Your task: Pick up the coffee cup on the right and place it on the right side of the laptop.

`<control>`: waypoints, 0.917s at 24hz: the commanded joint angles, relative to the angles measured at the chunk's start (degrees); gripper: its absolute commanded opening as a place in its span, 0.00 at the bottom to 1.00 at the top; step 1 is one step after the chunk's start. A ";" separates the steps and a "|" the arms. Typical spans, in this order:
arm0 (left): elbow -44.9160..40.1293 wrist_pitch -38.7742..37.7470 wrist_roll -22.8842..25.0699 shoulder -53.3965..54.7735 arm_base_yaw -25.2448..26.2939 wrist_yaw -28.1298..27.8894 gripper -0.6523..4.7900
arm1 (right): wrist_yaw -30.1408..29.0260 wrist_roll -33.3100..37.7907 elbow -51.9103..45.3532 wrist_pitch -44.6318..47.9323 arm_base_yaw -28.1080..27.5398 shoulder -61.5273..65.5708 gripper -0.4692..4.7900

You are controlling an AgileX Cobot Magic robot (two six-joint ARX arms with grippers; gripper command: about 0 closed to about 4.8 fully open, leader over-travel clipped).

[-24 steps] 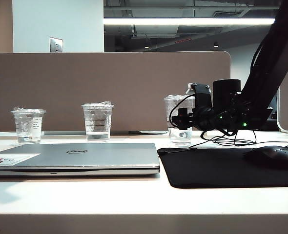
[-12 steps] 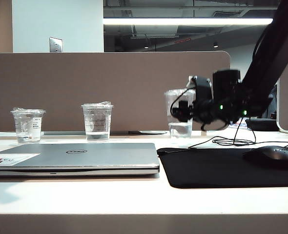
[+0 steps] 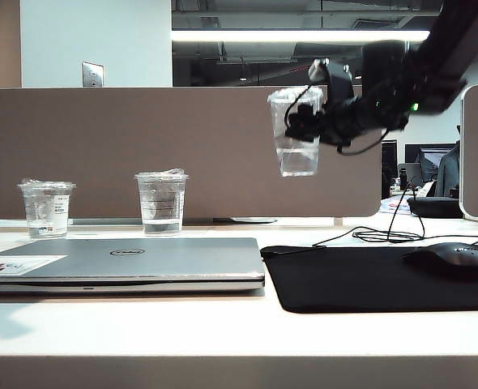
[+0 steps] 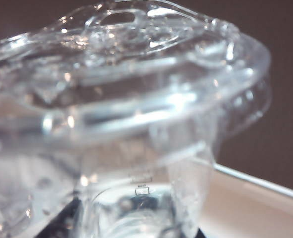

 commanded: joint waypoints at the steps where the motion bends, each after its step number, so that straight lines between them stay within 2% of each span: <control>1: 0.26 0.37 0.20 -0.11 0.07 0.37 0.11 | 0.04 -0.61 -2.62 1.49 0.04 -4.61 0.54; 4: 0.26 0.37 0.20 -0.11 0.07 0.37 0.11 | 0.04 -0.61 -6.84 1.49 0.04 -8.72 0.54; 12: 0.26 0.37 0.20 -0.11 0.07 0.37 0.11 | 0.00 -0.57 -27.76 5.27 0.04 -24.26 0.54; 18: 0.26 0.37 0.20 -0.11 0.07 0.37 0.11 | -0.02 0.15 -37.57 9.42 0.13 -28.24 0.54; 22: 0.26 0.37 0.20 -0.11 0.07 0.39 0.11 | -0.28 2.01 -44.57 15.39 0.85 -28.68 0.54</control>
